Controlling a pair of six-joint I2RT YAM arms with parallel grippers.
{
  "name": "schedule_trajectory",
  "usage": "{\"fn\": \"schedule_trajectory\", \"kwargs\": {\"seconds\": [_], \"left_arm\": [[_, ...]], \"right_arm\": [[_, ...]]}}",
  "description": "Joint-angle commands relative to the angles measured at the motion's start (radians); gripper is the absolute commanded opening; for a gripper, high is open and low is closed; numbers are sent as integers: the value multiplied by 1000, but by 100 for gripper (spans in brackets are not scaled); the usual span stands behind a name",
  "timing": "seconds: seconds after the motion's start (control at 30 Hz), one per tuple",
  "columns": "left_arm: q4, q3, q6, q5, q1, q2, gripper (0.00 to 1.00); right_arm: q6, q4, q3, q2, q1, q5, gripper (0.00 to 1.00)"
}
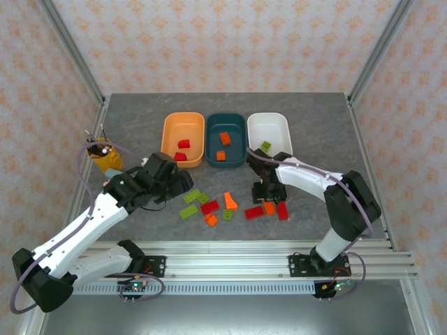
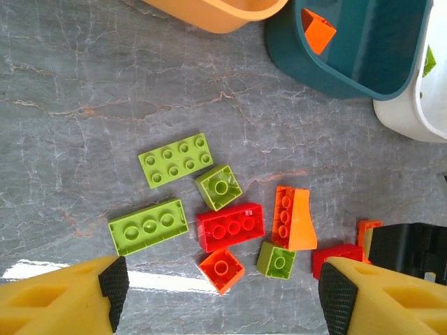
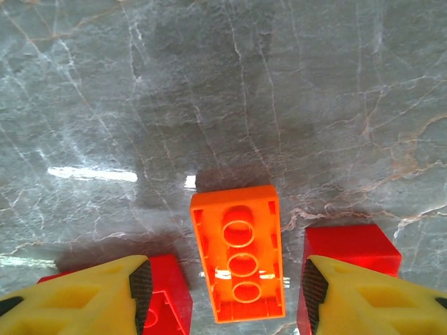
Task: Sort the legos into containers by color
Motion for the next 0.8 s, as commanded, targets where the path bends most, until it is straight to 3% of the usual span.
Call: {"fn": "schedule_trajectory", "kwargs": {"seconds": [0.0,0.37,0.63,0.77], "left_arm": [[19,6,-16,-34,-16,-6,75],[46,18,-19,-30,-34,27,75],[69,26,-21,-28,-59,55,75],[80,35,-21,-31,-74,63,75]], "right_arm": [[-32,12,12,34,-12,35,58],[-64,37,10,89,-43,27,46],[-31,74,-35,99,-44,0,43],[-20,83,-34,88,-44,3,34]]}}
